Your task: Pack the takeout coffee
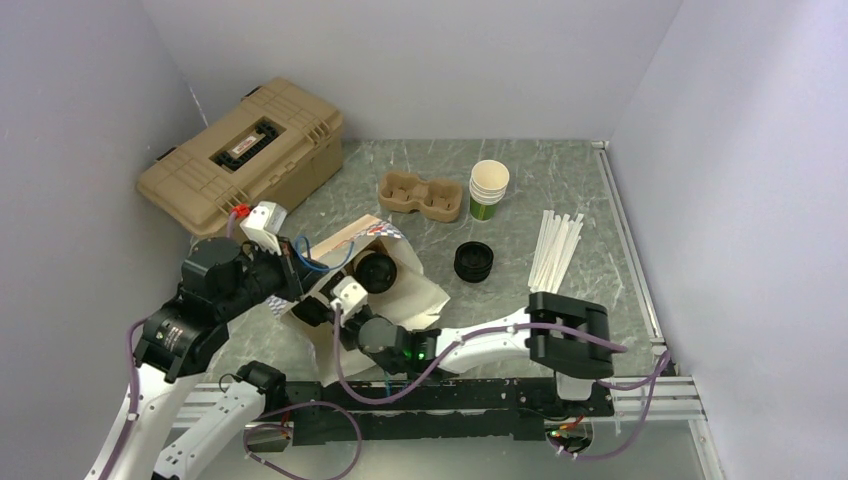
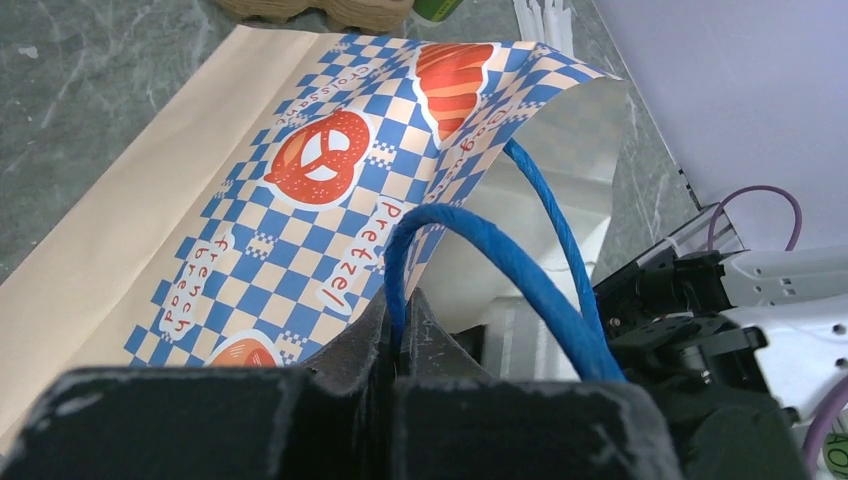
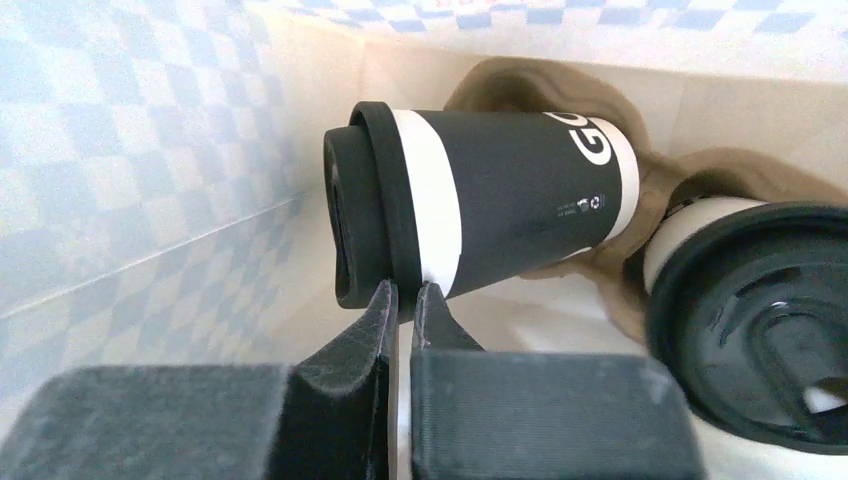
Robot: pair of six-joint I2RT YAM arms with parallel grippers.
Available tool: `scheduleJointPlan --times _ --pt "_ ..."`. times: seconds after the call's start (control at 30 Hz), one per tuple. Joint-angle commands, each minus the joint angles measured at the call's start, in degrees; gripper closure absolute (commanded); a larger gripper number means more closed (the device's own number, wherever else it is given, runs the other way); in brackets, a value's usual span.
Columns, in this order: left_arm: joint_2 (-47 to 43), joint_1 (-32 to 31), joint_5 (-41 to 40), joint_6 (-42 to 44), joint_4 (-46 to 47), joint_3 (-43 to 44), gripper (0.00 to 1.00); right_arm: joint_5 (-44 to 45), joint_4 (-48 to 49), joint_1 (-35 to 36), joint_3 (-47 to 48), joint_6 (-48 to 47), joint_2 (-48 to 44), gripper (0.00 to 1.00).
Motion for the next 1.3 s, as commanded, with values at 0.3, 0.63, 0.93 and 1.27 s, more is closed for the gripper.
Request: scheduleJointPlan --times 0.3,0.63,0.93,1.27 --pt "-3.6 -0.2 2.7 3.7 4.4 -3.3 1.0 -10.4 13.8 -1.9 -9.7 6.0 -15.6 1.0" --pt "-6.2 -0.2 4.9 5.7 6.5 -4.1 1.0 -22.4 19.0 -9.7 -16.6 21.1 -20.3 1.0" --pt "-5.9 -0.2 3.9 6.3 6.6 -4.3 1.0 -37.6 30.7 -16.0 -21.3 33.3 -20.6 1.0" --pt "-6.3 -0.2 5.3 6.9 8.0 -4.6 1.0 -49.0 38.4 -18.0 -19.6 40.7 -10.0 1.0"
